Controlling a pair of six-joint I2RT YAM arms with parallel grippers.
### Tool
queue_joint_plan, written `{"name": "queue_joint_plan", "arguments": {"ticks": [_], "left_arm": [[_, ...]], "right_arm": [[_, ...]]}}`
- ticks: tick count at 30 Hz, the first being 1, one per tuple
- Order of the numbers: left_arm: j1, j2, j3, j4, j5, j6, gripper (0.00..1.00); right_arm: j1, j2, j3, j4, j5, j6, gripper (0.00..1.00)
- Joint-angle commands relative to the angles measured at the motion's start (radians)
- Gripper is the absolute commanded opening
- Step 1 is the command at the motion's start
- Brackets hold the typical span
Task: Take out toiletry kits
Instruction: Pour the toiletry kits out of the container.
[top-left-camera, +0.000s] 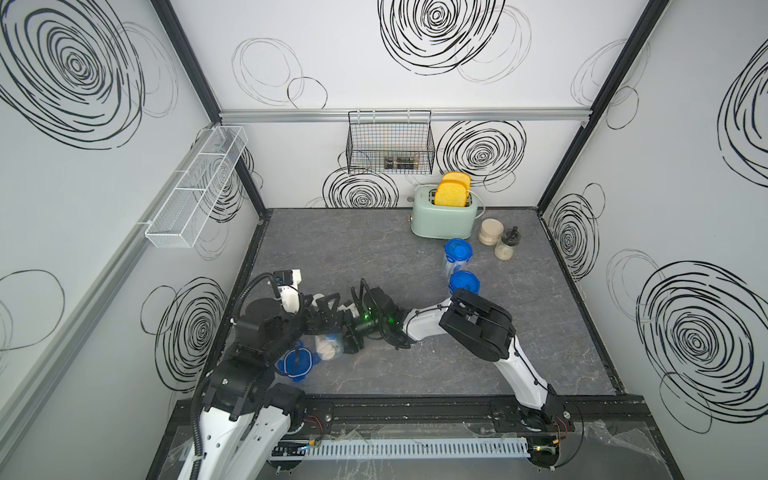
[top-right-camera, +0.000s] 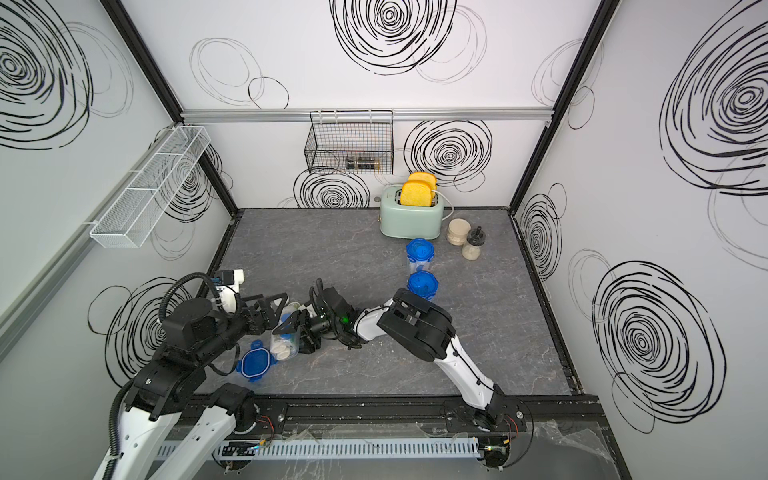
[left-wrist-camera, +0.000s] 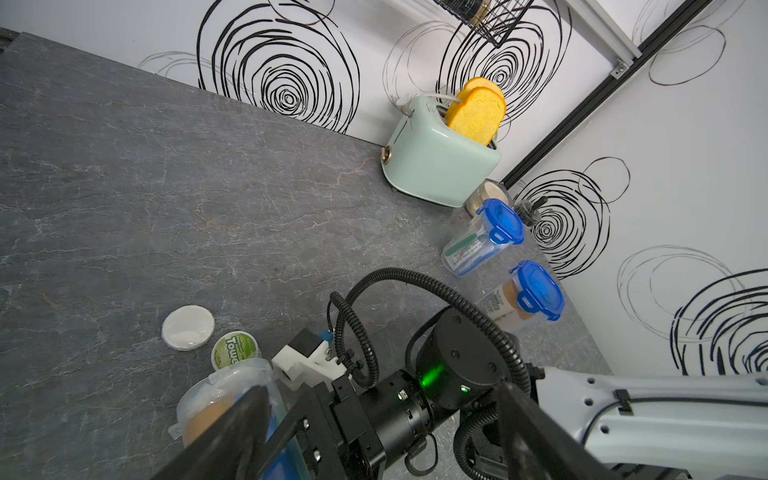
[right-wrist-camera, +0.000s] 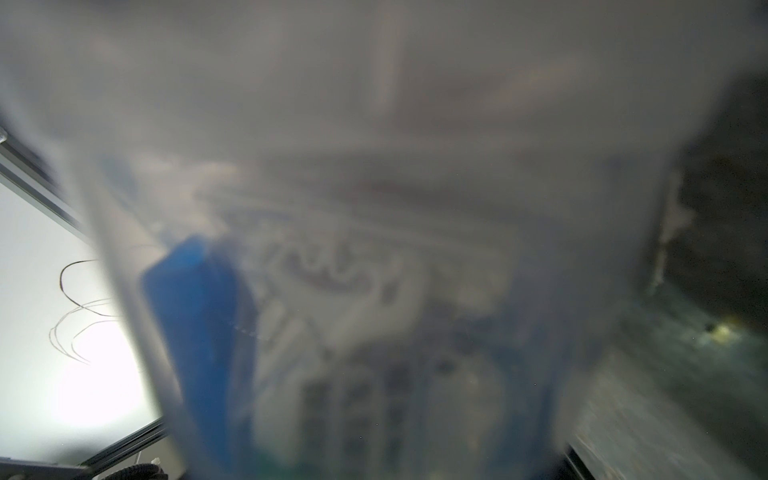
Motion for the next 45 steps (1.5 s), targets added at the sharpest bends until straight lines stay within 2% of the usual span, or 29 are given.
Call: {"name": "queue_joint_plan", "arguments": {"ticks": [1, 6, 20, 33, 38, 41, 45], "left_arm": [[0.002, 0.003, -0.007, 0.05, -0.008, 0.006, 0.89], [0.002, 0.002, -0.008, 0.05, -0.007, 0.006, 0.89], [0.002, 0.002, -0.008, 0.05, -0.008, 0.006, 0.89], [-0.004, 0.002, -0.007, 0.048, -0.014, 0.005, 0.89], [-0.004, 0.003, -0.008, 0.05, -0.015, 0.005, 0.89], [-0.004, 0.003, -0.006, 0.047, -0.018, 0.004, 0.89], [-0.006, -0.005, -0.008, 0.048, -0.023, 0.004, 0.89]], "right_arm": [[0.013, -0.013, 0.015, 0.043, -0.03, 0.054, 0.58], [0.014, -0.007, 0.006, 0.075, -0.037, 0.107, 0.58], [0.01, -0.026, 0.023, 0.055, -0.063, 0.149, 0.58], [0.003, -0.1, 0.016, -0.067, -0.105, 0.114, 0.58], [-0.04, -0.035, 0.084, -0.108, -0.114, 0.104, 0.59], [-0.046, -0.025, 0.074, 0.001, -0.11, 0.181, 0.58], [-0.035, -0.092, 0.095, -0.099, -0.111, 0.113, 0.59]]}}
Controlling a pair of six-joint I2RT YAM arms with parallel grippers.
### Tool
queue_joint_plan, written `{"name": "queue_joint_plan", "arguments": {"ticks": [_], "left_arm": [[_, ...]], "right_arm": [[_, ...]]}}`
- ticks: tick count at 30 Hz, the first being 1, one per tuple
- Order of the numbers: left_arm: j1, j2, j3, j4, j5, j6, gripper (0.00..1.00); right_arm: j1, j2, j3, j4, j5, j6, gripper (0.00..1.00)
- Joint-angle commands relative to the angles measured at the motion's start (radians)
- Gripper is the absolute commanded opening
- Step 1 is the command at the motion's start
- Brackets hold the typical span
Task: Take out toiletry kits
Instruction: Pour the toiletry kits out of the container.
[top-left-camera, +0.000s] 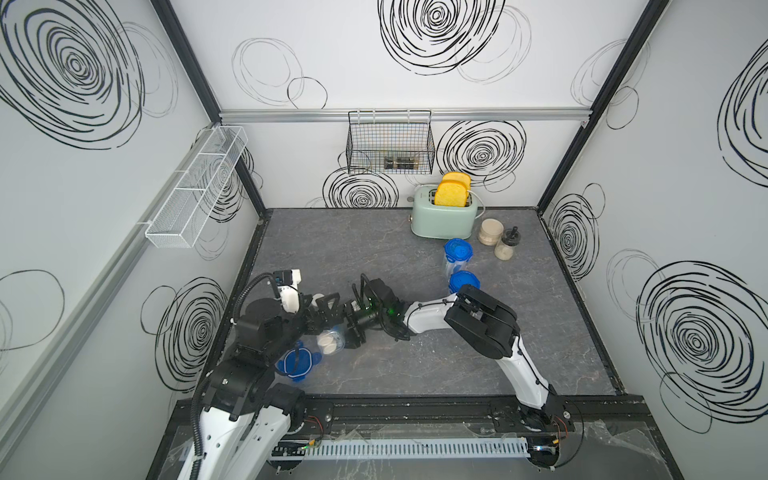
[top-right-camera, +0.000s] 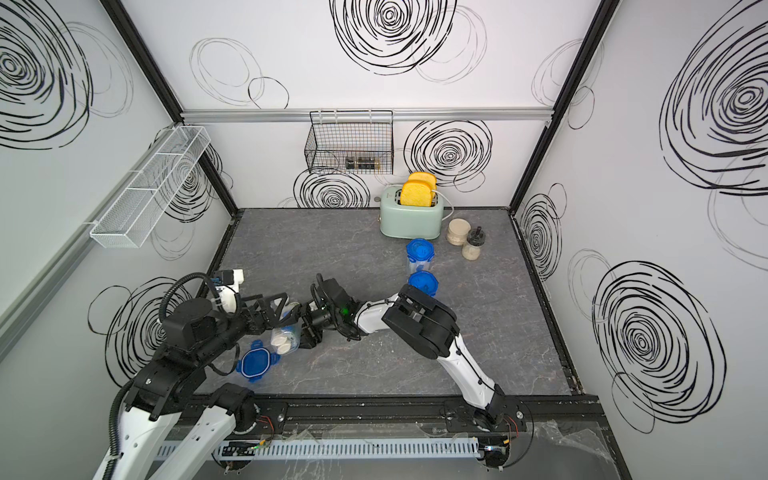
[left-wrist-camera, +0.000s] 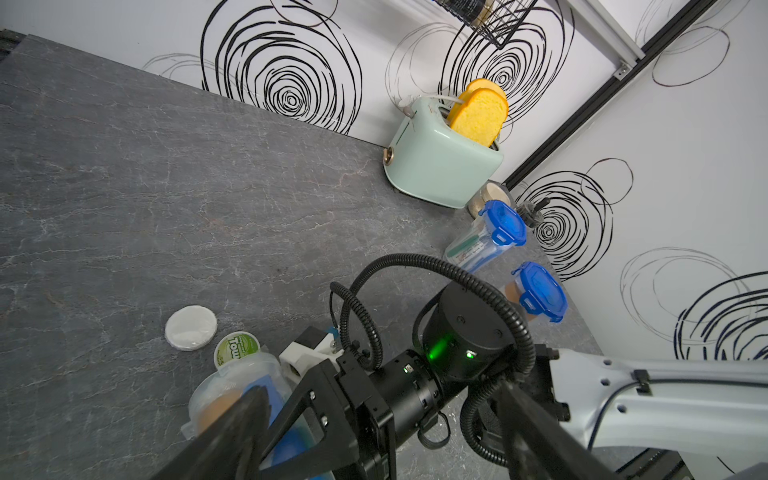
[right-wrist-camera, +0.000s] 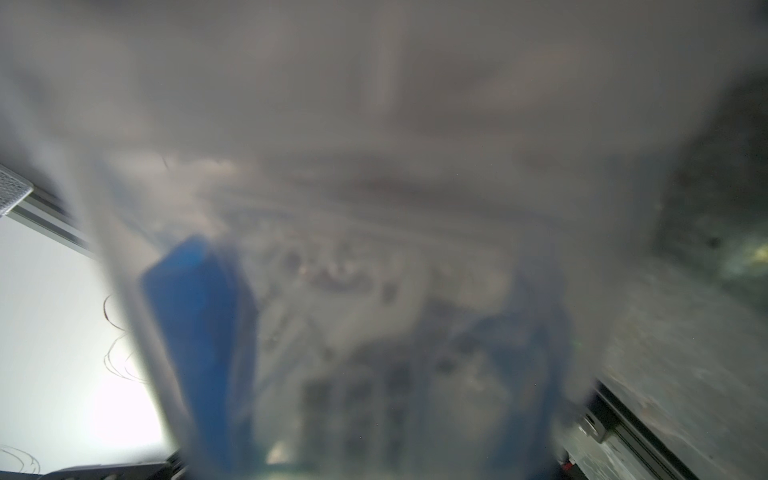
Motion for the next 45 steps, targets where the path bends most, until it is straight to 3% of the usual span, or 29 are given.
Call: {"name": "queue_joint_plan", "arguments": {"ticks": [1, 11, 23, 29, 34, 38, 45], "left_arm": [[-0.003, -0.004, -0.008, 0.048, -0.014, 0.003, 0.89], [-0.005, -0.005, -0.007, 0.045, -0.017, 0.002, 0.89], [-0.008, -0.009, -0.007, 0.045, -0.02, 0.001, 0.89], [-0.011, -0.013, -0.006, 0.045, -0.021, 0.0, 0.89], [-0.018, -0.007, -0.006, 0.044, -0.024, 0.0, 0.9], [-0.086, 0.03, 0.039, -0.035, -0.119, -0.056, 1.0], [-0.109, 0.137, 0.115, -0.269, -0.189, -0.127, 0.97]], "right_arm": [[0.008, -0.079, 0.052, -0.017, -0.022, -0.03, 0.6], [0.002, -0.105, 0.138, -0.127, -0.035, -0.066, 0.61], [0.008, 0.009, 0.096, -0.103, -0.065, -0.052, 0.61], [-0.002, -0.031, 0.199, -0.181, -0.055, -0.097, 0.61], [-0.002, -0.045, 0.156, -0.142, -0.037, -0.067, 0.62], [-0.003, -0.039, 0.115, -0.04, -0.032, -0.012, 0.62], [-0.013, -0.041, 0.104, 0.015, -0.022, 0.016, 0.62]]}}
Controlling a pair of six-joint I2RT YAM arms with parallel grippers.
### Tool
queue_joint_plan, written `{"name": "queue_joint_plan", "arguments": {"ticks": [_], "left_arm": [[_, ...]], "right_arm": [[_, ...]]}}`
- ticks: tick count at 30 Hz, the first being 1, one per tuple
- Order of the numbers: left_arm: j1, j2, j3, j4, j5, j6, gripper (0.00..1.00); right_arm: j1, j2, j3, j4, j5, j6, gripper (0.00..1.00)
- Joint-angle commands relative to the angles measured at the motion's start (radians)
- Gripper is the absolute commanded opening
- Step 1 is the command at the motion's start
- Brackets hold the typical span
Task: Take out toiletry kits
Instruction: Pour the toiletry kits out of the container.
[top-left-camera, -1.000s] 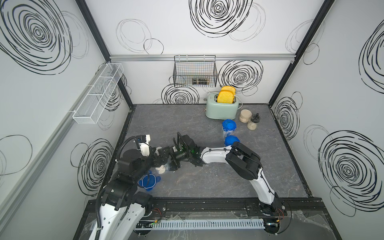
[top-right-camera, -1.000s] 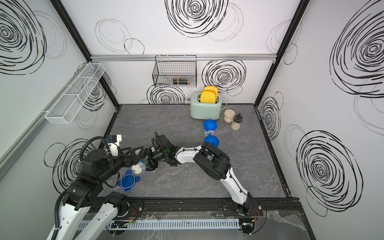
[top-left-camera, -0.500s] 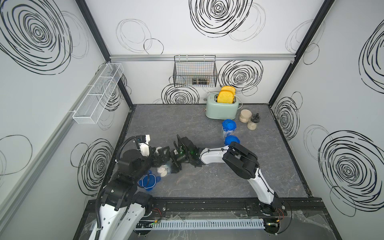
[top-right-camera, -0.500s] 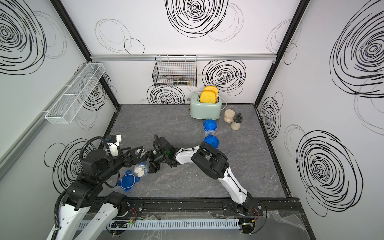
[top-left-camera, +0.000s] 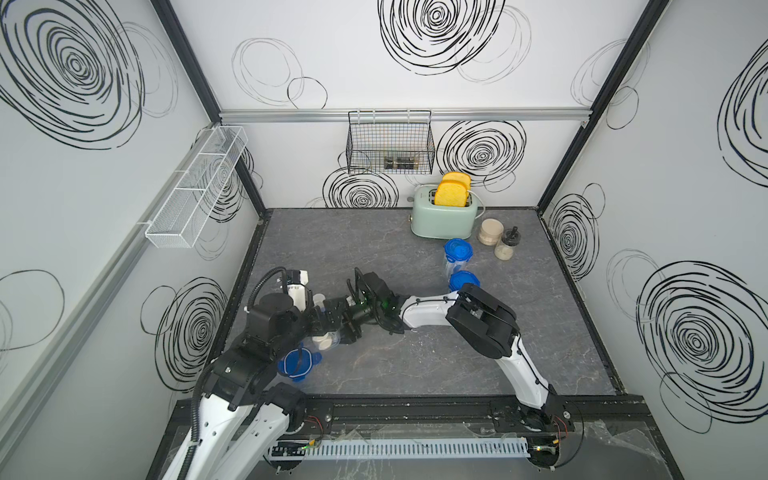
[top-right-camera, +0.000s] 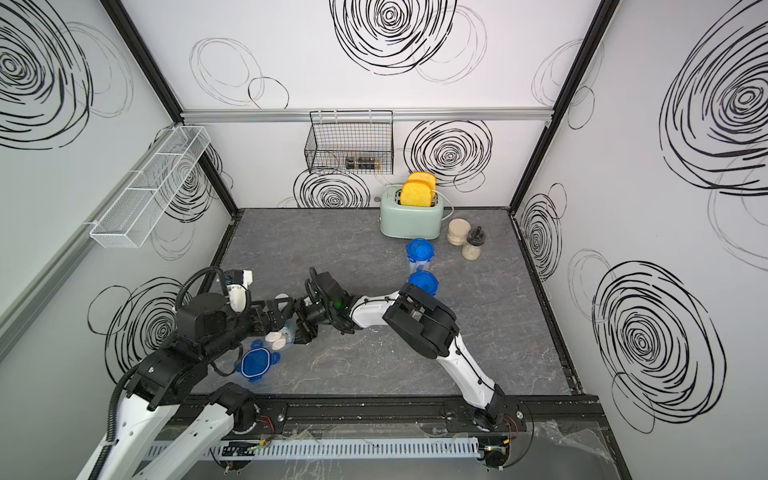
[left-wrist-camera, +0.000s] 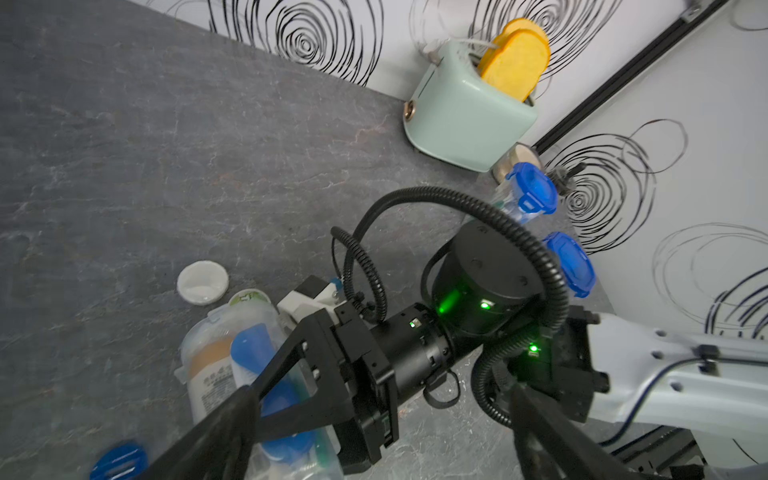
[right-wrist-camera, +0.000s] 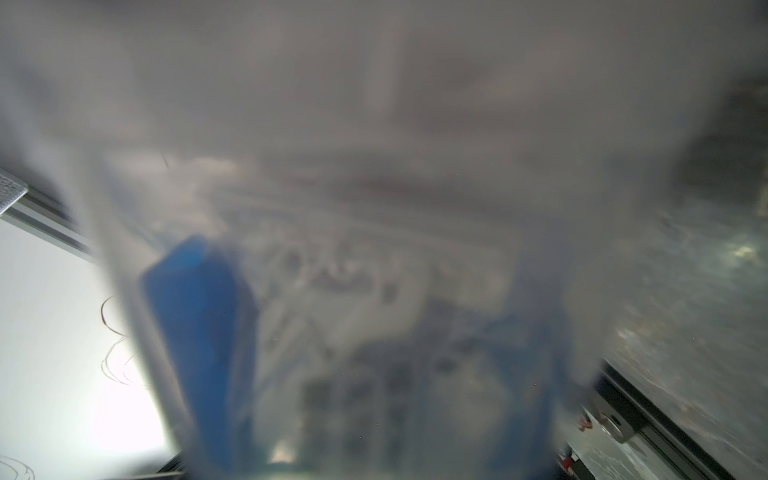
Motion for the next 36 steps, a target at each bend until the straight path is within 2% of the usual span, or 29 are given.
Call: {"name": "queue_joint_plan", "arguments": {"ticks": [1, 5, 10, 16, 22, 32, 36], "left_arm": [[-0.004, 0.044, 0.046, -0.156, -0.062, -0.071, 0.98], [-0.011, 0.018, -0.005, -0.208, -0.034, -0.11, 0.99], [-0.041, -0.055, -0.102, -0.182, 0.002, -0.198, 0.99], [-0.123, -0.061, -0.154, -0.174, -0.082, -0.266, 1.0], [-0.226, 0.019, -0.146, -0.162, -0.183, -0.325, 0.99], [-0.263, 0.104, -0.077, -0.213, -0.308, -0.339, 0.94], [-0.27, 0.131, -0.068, -0.204, -0.318, -0.333, 0.92]], "right_arm": [[-0.009, -0.044, 0.0, 0.127, -0.01, 0.037, 0.62], [-0.012, -0.039, -0.005, 0.172, -0.017, 0.059, 0.62], [-0.011, -0.031, -0.004, 0.201, -0.028, 0.076, 0.62], [-0.013, -0.032, -0.009, 0.224, -0.033, 0.088, 0.62], [-0.009, -0.041, -0.013, 0.235, -0.04, 0.093, 0.62], [-0.003, -0.049, -0.028, 0.241, -0.048, 0.091, 0.62], [-0.001, -0.045, -0.025, 0.251, -0.048, 0.1, 0.63]]}}
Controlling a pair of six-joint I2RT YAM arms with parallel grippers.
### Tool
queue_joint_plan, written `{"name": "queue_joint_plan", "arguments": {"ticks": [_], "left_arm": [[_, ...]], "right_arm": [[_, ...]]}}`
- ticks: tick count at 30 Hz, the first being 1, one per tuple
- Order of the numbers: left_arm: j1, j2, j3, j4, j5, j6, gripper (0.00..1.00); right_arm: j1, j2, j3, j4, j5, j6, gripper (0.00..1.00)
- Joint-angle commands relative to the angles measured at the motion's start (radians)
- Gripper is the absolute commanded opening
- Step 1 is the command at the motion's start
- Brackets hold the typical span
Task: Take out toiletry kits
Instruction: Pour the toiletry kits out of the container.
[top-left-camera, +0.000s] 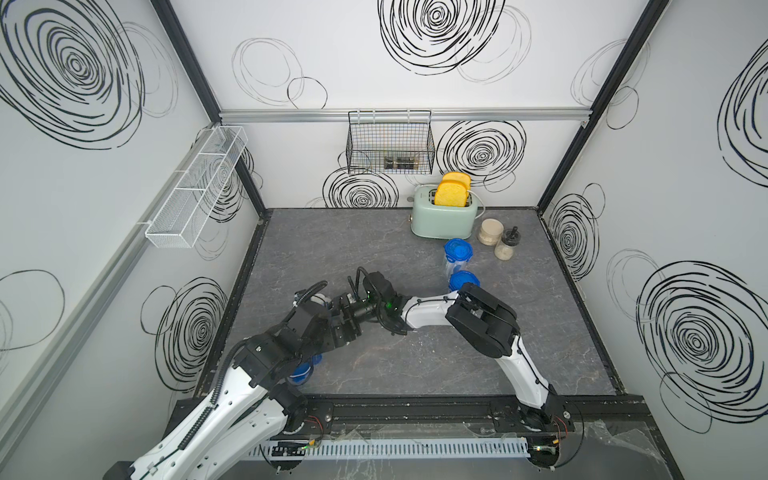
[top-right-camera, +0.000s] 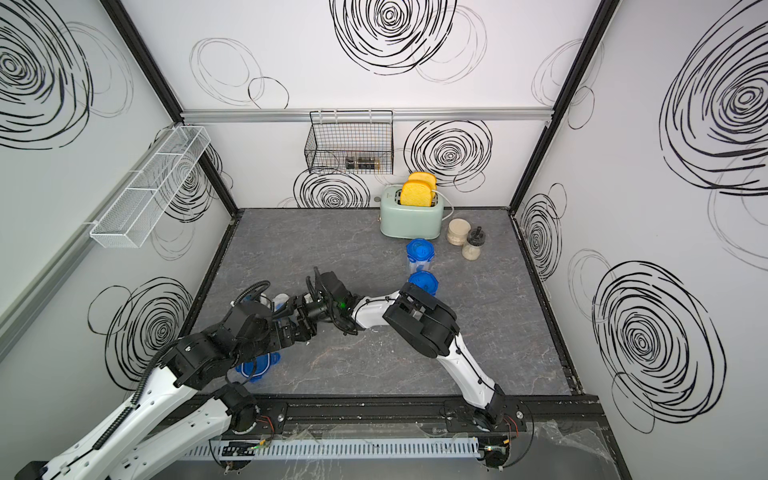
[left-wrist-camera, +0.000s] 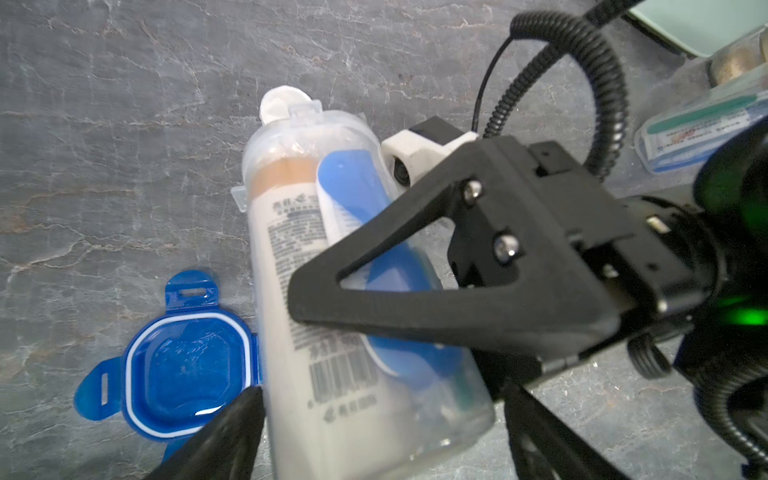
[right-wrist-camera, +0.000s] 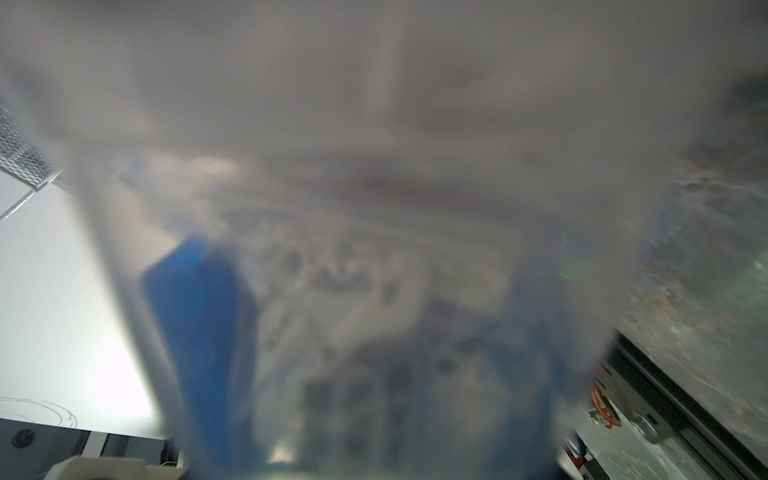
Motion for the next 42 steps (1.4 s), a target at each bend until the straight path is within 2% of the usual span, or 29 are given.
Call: {"name": "queue_joint_plan", "arguments": {"ticks": [1, 10, 17, 18, 22, 24, 27, 28, 34, 37, 42], "left_arm": [[-0.006, 0.031, 0.029, -0.009, -0.047, -0.016, 0.92], [-0.026, 0.067, 0.031, -0.023, -0.055, -0.018, 0.85], [-0.046, 0.083, 0.034, -0.034, -0.069, -0.03, 0.63], [-0.05, 0.085, 0.035, -0.038, -0.072, -0.032, 0.57], [-0.074, 0.095, 0.057, -0.063, -0.097, -0.026, 0.48], [-0.079, 0.108, 0.083, -0.087, -0.118, -0.009, 0.4], [-0.078, 0.123, 0.101, -0.099, -0.11, 0.022, 0.32], [-0.074, 0.128, 0.101, -0.097, -0.096, 0.032, 0.3], [-0.016, 0.16, 0.12, -0.102, -0.016, 0.12, 0.26], [0.061, 0.173, 0.139, -0.113, 0.02, 0.183, 0.22], [0.226, 0.193, 0.152, -0.101, 0.178, 0.307, 0.21]], "right_arm": [[0.005, -0.043, 0.008, 0.105, -0.025, 0.026, 0.63], [0.007, -0.039, 0.009, 0.112, -0.023, 0.031, 0.63], [0.008, -0.043, -0.005, 0.118, -0.023, 0.025, 0.65], [0.008, -0.043, -0.007, 0.116, -0.023, 0.023, 0.67], [0.005, -0.049, -0.019, 0.113, -0.026, 0.006, 0.73], [0.002, -0.057, -0.032, 0.1, -0.023, -0.021, 0.78], [-0.002, -0.084, -0.061, 0.054, -0.008, -0.089, 0.97], [-0.003, -0.09, -0.065, 0.04, -0.013, -0.112, 0.98], [-0.032, -0.142, -0.121, -0.1, -0.047, -0.282, 0.98], [-0.06, -0.198, -0.168, -0.203, -0.043, -0.408, 0.98], [-0.121, -0.308, -0.264, -0.358, -0.028, -0.61, 0.98]]}}
